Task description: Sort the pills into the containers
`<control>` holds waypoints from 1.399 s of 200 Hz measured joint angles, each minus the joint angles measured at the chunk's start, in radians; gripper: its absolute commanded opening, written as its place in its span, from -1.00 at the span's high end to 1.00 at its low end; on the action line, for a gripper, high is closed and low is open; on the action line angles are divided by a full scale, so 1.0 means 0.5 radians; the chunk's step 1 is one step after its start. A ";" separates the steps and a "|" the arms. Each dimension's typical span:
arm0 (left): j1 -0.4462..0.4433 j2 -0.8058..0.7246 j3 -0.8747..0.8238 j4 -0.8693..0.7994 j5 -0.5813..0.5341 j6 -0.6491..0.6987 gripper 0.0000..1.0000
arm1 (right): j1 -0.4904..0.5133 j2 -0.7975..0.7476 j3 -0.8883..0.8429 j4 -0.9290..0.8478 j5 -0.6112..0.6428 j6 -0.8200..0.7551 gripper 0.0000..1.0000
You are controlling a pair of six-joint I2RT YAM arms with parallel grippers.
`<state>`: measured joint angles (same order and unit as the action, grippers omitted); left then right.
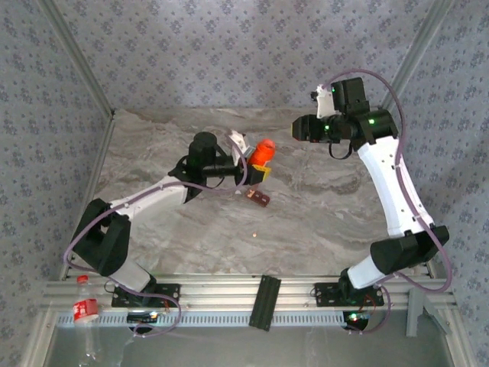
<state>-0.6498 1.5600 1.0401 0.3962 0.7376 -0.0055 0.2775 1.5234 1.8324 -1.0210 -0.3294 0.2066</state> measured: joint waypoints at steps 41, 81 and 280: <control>-0.012 0.054 -0.021 -0.091 -0.004 0.133 1.00 | 0.074 0.076 0.024 -0.165 -0.158 -0.111 0.29; -0.029 0.128 -0.016 -0.174 -0.014 0.269 1.00 | 0.077 0.206 0.125 -0.290 -0.236 -0.225 0.30; -0.037 0.188 0.140 -0.398 -0.026 0.554 1.00 | 0.224 0.420 0.430 -0.644 -0.345 -0.715 0.28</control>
<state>-0.6682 1.6543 1.1103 0.1970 0.7246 0.2714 0.3897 1.7336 2.0476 -1.3430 -0.5018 -0.1509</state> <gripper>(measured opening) 0.555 0.465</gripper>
